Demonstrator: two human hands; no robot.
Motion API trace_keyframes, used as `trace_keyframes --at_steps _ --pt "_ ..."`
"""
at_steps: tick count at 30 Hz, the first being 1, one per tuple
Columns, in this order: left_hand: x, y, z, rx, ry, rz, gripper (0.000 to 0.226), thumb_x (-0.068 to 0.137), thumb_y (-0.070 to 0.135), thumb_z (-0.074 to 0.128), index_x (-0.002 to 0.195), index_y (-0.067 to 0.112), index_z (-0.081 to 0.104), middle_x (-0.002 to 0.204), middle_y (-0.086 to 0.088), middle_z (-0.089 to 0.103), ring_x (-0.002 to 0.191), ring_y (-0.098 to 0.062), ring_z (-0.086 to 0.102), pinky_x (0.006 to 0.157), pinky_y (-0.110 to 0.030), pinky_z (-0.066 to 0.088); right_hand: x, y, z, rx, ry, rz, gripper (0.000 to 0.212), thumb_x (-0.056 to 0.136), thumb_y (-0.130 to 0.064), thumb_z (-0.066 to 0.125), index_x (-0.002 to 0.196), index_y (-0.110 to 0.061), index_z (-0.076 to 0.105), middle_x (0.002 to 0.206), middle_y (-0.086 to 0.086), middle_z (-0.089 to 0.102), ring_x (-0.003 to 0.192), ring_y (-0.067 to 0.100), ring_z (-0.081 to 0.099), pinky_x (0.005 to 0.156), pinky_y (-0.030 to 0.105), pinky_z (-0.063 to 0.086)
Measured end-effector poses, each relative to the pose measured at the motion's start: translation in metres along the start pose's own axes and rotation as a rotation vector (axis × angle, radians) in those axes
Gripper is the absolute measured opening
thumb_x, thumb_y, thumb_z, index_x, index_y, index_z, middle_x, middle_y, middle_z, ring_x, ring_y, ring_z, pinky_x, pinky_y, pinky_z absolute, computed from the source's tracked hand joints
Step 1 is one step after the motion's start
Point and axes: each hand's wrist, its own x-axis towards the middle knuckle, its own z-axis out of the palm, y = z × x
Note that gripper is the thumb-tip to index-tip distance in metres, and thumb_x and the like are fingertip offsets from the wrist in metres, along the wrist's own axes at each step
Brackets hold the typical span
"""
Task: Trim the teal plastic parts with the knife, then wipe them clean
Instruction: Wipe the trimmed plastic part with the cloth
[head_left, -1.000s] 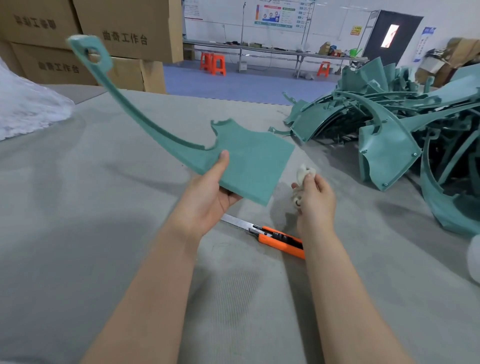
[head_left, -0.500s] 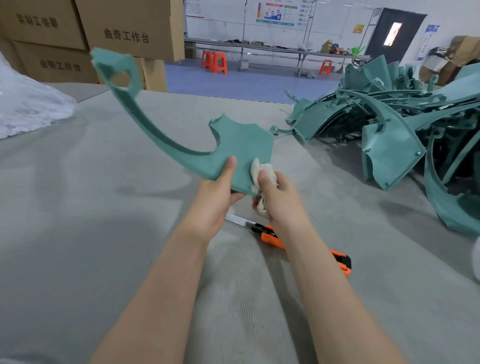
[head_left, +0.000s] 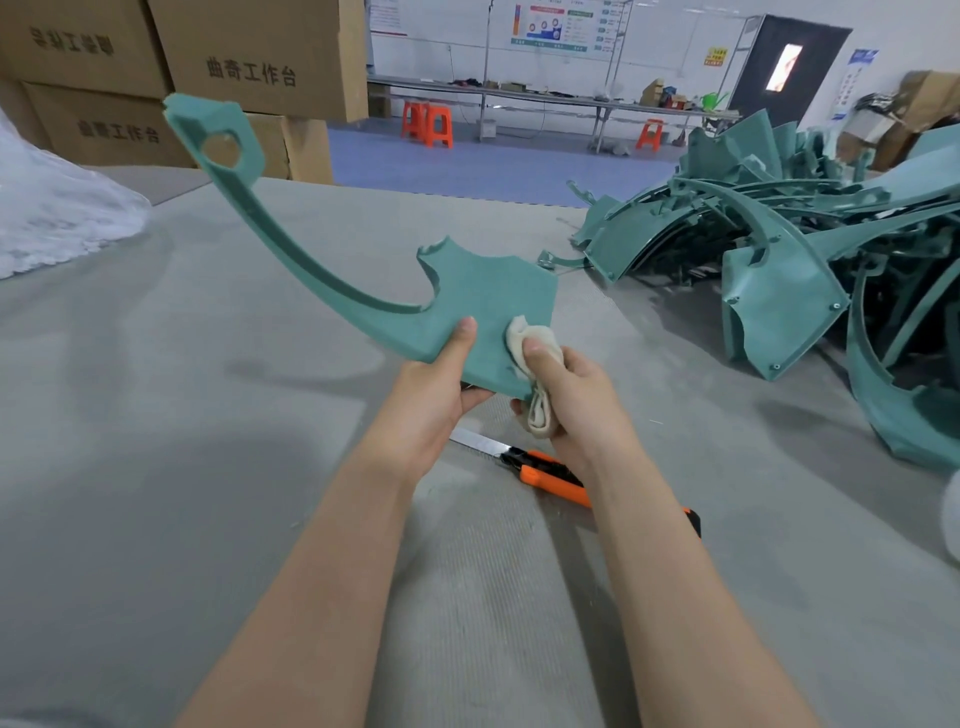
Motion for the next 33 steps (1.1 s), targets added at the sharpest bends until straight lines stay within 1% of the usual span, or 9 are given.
trace_keyframes --at_steps 6,9,11,15,19,22,27,30,33 --pt "0.000 0.003 -0.003 0.003 -0.059 -0.077 0.018 0.098 0.019 0.051 0.114 0.020 0.061 0.110 0.000 0.073 0.100 -0.016 0.069 0.079 -0.031 0.058 0.005 -0.005 -0.009 0.057 0.212 -0.011 0.033 0.099 -0.044 0.049 0.086 -0.016 0.062 0.076 0.003 0.061 0.055 0.014 0.053 0.048 0.024 0.037" --pt "0.002 0.013 -0.010 -0.061 0.007 -0.054 0.021 0.092 0.028 0.058 0.110 0.017 0.062 0.105 -0.002 0.073 0.092 -0.016 0.071 0.074 -0.029 0.058 0.007 -0.009 -0.025 0.101 0.330 0.033 0.033 0.097 -0.046 0.052 0.085 -0.016 0.060 0.068 0.000 0.058 0.043 0.010 0.049 0.037 0.019 0.033" --pt "0.004 0.018 -0.016 -0.045 0.063 -0.032 0.029 0.085 0.037 0.062 0.107 0.017 0.062 0.099 -0.004 0.075 0.087 -0.017 0.072 0.070 -0.027 0.058 0.006 -0.012 -0.033 0.116 0.321 0.054 0.031 0.096 -0.045 0.055 0.085 -0.016 0.060 0.070 -0.001 0.060 0.046 0.011 0.049 0.044 0.023 0.036" --pt "0.006 0.017 -0.022 0.141 0.133 -0.067 0.024 0.095 0.037 0.055 0.103 0.017 0.065 0.094 -0.007 0.075 0.086 -0.018 0.073 0.071 -0.029 0.059 0.005 -0.015 -0.039 0.077 0.295 0.043 0.031 0.096 -0.042 0.055 0.081 -0.016 0.063 0.058 -0.005 0.064 0.048 0.011 0.052 0.053 0.028 0.036" --pt "0.004 0.015 -0.022 0.122 0.115 -0.090 0.019 0.098 0.024 0.053 0.101 0.013 0.068 0.091 -0.009 0.072 0.086 -0.016 0.072 0.072 -0.029 0.059 0.007 -0.016 -0.037 0.551 0.280 0.094 0.030 0.097 -0.043 0.053 0.091 -0.016 0.065 0.094 0.001 0.074 0.082 0.016 0.067 0.071 0.030 0.053" --pt "0.003 0.013 -0.018 0.064 0.124 -0.068 0.018 0.099 0.020 0.053 0.102 0.010 0.067 0.092 -0.008 0.072 0.086 -0.014 0.071 0.072 -0.026 0.058 0.009 -0.016 -0.034 0.753 0.301 0.064 0.030 0.098 -0.043 0.050 0.092 -0.018 0.065 0.093 -0.001 0.073 0.078 0.016 0.069 0.062 0.029 0.057" --pt "0.003 0.014 -0.014 0.050 0.187 0.008 0.014 0.099 0.014 0.050 0.101 0.012 0.063 0.092 -0.003 0.075 0.089 -0.012 0.071 0.072 -0.023 0.057 0.011 -0.011 -0.031 0.569 0.300 0.078 0.029 0.099 -0.044 0.048 0.093 -0.021 0.064 0.083 -0.003 0.072 0.063 0.012 0.066 0.052 0.026 0.050" --pt "0.004 0.017 -0.017 0.065 0.193 0.041 0.014 0.098 0.013 0.049 0.099 0.015 0.063 0.093 -0.001 0.076 0.091 -0.014 0.071 0.074 -0.025 0.057 0.010 -0.010 -0.034 0.212 0.283 0.006 0.023 0.097 -0.045 0.051 0.096 -0.024 0.061 0.093 0.001 0.070 0.065 0.012 0.064 0.056 0.028 0.049" --pt "0.006 0.022 -0.020 -0.064 0.211 0.021 0.012 0.098 0.017 0.050 0.098 0.015 0.061 0.094 -0.005 0.075 0.089 -0.016 0.072 0.074 -0.026 0.057 0.006 -0.008 -0.034 -0.010 0.107 -0.080 0.013 0.093 -0.027 0.059 0.104 -0.020 0.064 0.100 0.004 0.071 0.078 0.019 0.065 0.060 0.032 0.046"
